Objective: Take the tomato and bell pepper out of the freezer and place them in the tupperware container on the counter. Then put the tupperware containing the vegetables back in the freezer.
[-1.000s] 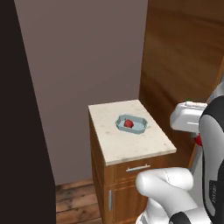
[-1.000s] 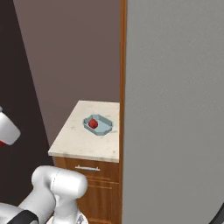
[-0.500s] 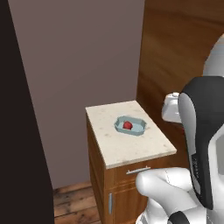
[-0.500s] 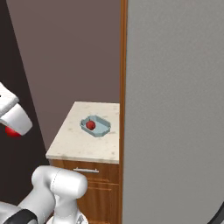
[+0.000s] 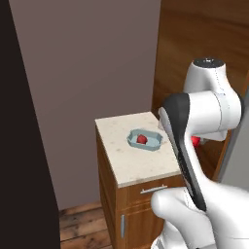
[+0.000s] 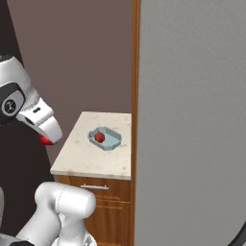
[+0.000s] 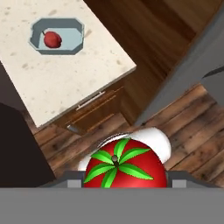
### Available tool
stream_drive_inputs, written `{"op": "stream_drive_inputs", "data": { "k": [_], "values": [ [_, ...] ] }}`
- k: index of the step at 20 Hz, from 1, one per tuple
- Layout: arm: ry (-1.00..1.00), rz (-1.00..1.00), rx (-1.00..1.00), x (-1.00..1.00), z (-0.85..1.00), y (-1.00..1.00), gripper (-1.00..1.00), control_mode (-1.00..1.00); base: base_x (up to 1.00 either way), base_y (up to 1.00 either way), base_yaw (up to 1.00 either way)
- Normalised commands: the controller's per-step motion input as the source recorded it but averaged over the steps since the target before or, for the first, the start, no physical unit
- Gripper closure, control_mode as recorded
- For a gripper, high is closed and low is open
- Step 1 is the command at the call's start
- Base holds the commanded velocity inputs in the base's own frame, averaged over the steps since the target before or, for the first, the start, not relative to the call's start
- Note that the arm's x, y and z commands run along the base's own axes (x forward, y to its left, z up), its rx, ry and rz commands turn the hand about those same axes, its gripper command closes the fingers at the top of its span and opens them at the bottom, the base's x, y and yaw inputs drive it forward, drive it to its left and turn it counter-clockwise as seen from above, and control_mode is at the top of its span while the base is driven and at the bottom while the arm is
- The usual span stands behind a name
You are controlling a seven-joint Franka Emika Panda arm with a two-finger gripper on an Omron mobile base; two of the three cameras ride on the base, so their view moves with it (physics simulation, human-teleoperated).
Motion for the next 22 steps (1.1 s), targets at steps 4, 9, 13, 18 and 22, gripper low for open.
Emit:
{"op": "stream_drive_inputs", "data": {
  "k": [4,9,13,18,22],
  "values": [
    [0.04,-0.09,0.0,1.0,-0.51,0.0,1.0,-1.0,0.0,0.0,0.0],
    [0.06,-0.08,0.0,1.0,-0.46,0.0,1.0,-1.0,0.0,0.0,0.0],
    [0.08,-0.08,0.0,1.0,-0.39,0.0,1.0,-1.0,0.0,0.0,0.0],
    [0.07,-0.06,0.0,1.0,-0.48,-0.04,1.0,-1.0,0.0,0.0,0.0],
    [0.07,-0.04,0.0,0.86,-0.55,-0.12,1.0,-1.0,0.0,0.0,0.0]
  ]
}}
